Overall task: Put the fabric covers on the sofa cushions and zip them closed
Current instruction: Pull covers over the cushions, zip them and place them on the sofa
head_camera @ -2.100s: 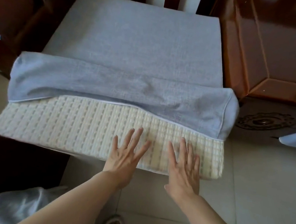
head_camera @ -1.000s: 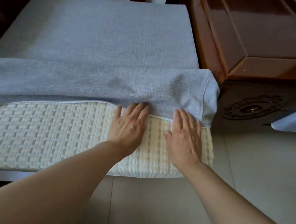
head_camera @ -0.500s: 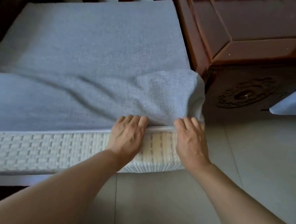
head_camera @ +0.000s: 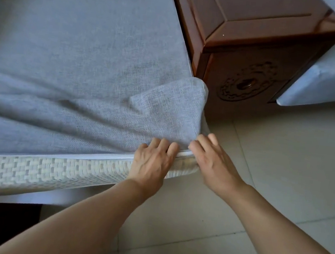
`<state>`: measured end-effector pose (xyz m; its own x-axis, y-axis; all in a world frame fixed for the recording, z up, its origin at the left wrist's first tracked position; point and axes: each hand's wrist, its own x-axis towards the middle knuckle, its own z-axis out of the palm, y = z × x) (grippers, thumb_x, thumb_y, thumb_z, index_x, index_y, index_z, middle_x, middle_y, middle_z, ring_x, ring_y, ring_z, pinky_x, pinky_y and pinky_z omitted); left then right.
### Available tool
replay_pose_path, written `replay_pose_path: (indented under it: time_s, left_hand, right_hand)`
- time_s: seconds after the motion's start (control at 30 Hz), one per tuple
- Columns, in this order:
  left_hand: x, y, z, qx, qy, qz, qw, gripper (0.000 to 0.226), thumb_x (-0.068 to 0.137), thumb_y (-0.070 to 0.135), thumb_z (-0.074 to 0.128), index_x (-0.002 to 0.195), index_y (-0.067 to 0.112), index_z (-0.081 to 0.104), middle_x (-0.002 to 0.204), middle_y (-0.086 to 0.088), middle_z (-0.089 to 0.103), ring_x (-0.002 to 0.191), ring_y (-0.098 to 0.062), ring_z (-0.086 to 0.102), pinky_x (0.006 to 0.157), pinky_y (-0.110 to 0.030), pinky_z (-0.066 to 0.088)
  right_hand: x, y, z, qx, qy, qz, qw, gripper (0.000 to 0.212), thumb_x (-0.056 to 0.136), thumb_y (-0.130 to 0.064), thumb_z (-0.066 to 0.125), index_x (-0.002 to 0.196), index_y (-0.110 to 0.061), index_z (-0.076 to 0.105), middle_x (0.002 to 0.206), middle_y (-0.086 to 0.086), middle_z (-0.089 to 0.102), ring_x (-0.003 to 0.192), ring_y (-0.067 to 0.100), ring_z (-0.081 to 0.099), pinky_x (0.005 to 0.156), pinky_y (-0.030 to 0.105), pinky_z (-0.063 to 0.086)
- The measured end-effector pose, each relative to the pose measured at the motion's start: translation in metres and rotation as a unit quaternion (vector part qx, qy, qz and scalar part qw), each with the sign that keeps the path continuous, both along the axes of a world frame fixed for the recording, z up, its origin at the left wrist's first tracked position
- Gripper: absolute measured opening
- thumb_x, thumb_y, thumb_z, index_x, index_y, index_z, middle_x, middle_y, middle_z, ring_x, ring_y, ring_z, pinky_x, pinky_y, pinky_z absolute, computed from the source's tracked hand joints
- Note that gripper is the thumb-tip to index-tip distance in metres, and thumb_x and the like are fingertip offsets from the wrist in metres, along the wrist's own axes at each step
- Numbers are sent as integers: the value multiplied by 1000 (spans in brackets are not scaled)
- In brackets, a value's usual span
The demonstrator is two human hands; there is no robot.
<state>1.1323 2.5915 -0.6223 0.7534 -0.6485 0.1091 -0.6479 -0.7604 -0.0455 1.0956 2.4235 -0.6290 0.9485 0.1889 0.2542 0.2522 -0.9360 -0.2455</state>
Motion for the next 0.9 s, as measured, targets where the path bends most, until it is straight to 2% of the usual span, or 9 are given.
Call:
replay_pose_path:
  time_s: [0.13, 0.23, 0.3, 0.43, 0.5, 0.6, 0.7, 0.8, 0.9]
  left_hand:
    - [-12, -6, -3, -17, -7, -7, 1000, 32, 46, -1, 62, 71, 19, 59, 57, 4, 52, 49, -20, 53, 48, -23, 23]
    - [-17, -11, -9, -26, -3, -23, 999, 11, 55, 10, 50, 58, 19, 55, 49, 3, 53, 43, -21, 54, 47, -21, 22]
    - [-19, -10, -15, -25, -9, -33, 999, 13, 59, 11, 44, 55, 19, 54, 49, 3, 52, 43, -22, 54, 45, -21, 24]
    - [-17, -2, -24, -19, -51, -93, 994, 17, 66, 8, 44, 60, 18, 56, 54, 2, 52, 50, -23, 54, 47, -23, 31]
    - [-18, 4, -29, -18, -89, -128, 988, 17, 72, 7, 48, 63, 18, 57, 57, 1, 52, 54, -23, 52, 50, -27, 32]
    - [-16, 13, -38, -8, -120, -175, 977, 16, 76, 7, 54, 65, 18, 58, 59, 1, 51, 55, -22, 51, 52, -30, 36]
    - [-24, 17, -52, 53, -102, -180, 977, 15, 67, 6, 63, 61, 19, 58, 55, 1, 52, 49, -21, 52, 47, -26, 33]
    - [-39, 15, -68, 117, -30, -105, 987, 24, 41, 14, 81, 53, 19, 61, 45, 2, 52, 36, -19, 51, 40, -18, 33]
    - [-40, 12, -68, 103, -18, -67, 992, 29, 32, 18, 85, 49, 18, 61, 40, 3, 52, 31, -18, 50, 38, -15, 33]
  right_hand:
    - [-5, 6, -15, 11, -62, -46, 997, 19, 72, 4, 39, 64, -10, 49, 65, 4, 46, 70, 19, 37, 43, 23, 27]
    - [-13, 16, -23, 7, -90, -115, 989, 19, 67, 1, 41, 54, -13, 46, 56, 2, 46, 60, 22, 47, 43, 20, 18]
    - [-16, 22, -27, 23, -100, -152, 983, 20, 64, 1, 38, 52, -13, 45, 54, 3, 46, 55, 23, 48, 44, 20, 16]
    - [-39, 25, -51, 52, -90, -153, 983, 19, 67, 6, 39, 63, -10, 48, 68, 6, 49, 68, 23, 43, 48, 27, 27]
    - [-47, 28, -63, 70, -74, -155, 983, 17, 70, 3, 40, 67, -9, 51, 72, 6, 51, 74, 21, 42, 46, 28, 34]
    - [-46, 31, -77, 97, -59, -168, 979, 18, 72, -3, 37, 67, -9, 53, 75, 5, 55, 80, 21, 43, 42, 26, 37]
    - [-47, 31, -92, 88, -26, -142, 986, 19, 73, -7, 36, 67, -10, 54, 76, 4, 56, 83, 20, 44, 40, 28, 39]
    - [-49, 37, -103, 87, 19, -143, 986, 28, 71, -10, 29, 66, -8, 56, 77, 5, 58, 85, 24, 55, 40, 30, 43]
    - [-45, 39, -98, 74, 94, -134, 984, 32, 78, -3, 29, 82, -3, 61, 97, 9, 60, 104, 27, 53, 57, 34, 45]
